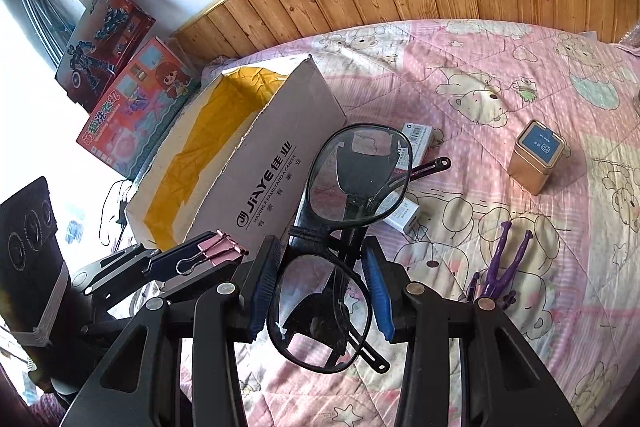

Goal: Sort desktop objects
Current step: 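Carry the glasses and binder clip with both grippers over the box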

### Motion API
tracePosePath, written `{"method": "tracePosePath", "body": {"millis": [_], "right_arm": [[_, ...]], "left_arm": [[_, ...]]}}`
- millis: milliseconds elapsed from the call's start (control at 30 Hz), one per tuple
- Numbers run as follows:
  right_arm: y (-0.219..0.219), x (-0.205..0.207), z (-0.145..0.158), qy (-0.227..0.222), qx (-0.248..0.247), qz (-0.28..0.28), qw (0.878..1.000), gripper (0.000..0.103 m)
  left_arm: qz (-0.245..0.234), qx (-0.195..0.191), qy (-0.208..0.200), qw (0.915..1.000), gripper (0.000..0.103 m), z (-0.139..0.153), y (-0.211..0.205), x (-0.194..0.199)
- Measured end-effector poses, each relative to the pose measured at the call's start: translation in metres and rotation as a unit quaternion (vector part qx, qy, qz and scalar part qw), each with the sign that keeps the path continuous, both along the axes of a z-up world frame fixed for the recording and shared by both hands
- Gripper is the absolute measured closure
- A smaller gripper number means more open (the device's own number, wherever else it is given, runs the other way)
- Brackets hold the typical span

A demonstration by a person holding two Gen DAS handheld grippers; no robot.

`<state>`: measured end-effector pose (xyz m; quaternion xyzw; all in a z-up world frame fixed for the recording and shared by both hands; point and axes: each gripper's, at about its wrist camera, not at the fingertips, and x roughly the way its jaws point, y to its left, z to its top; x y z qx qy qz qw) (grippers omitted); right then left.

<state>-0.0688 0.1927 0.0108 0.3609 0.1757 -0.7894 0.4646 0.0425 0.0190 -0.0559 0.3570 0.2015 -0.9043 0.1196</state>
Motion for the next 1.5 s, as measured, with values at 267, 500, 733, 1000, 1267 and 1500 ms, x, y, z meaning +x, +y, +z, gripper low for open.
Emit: {"method": "tracePosePath", "body": {"millis": [267, 500, 733, 1000, 1267, 1500], "right_arm": [[-0.008, 0.017, 0.008, 0.025, -0.006, 0.015, 1.0, 0.059], [-0.02, 0.035, 0.013, 0.049, -0.014, 0.037, 0.998, 0.059], [-0.032, 0.051, 0.017, 0.061, -0.023, 0.055, 0.996, 0.059], [-0.05, 0.07, 0.017, 0.074, -0.031, 0.071, 0.994, 0.059], [-0.065, 0.084, 0.018, 0.092, -0.037, 0.082, 0.992, 0.059], [-0.085, 0.09, 0.015, 0.101, -0.036, 0.092, 0.99, 0.059]], "left_arm": [[0.011, 0.003, 0.02, 0.9997, 0.069, 0.016, -0.006, 0.012], [0.025, 0.006, 0.036, 0.999, 0.069, 0.028, -0.014, 0.026], [0.047, 0.012, 0.052, 0.9975, 0.069, 0.044, -0.032, 0.045], [0.077, 0.02, 0.071, 0.9944, 0.069, 0.056, -0.058, 0.068], [0.101, 0.035, 0.083, 0.9909, 0.069, 0.055, -0.086, 0.087], [0.122, 0.051, 0.081, 0.9879, 0.069, 0.045, -0.114, 0.099]]}}
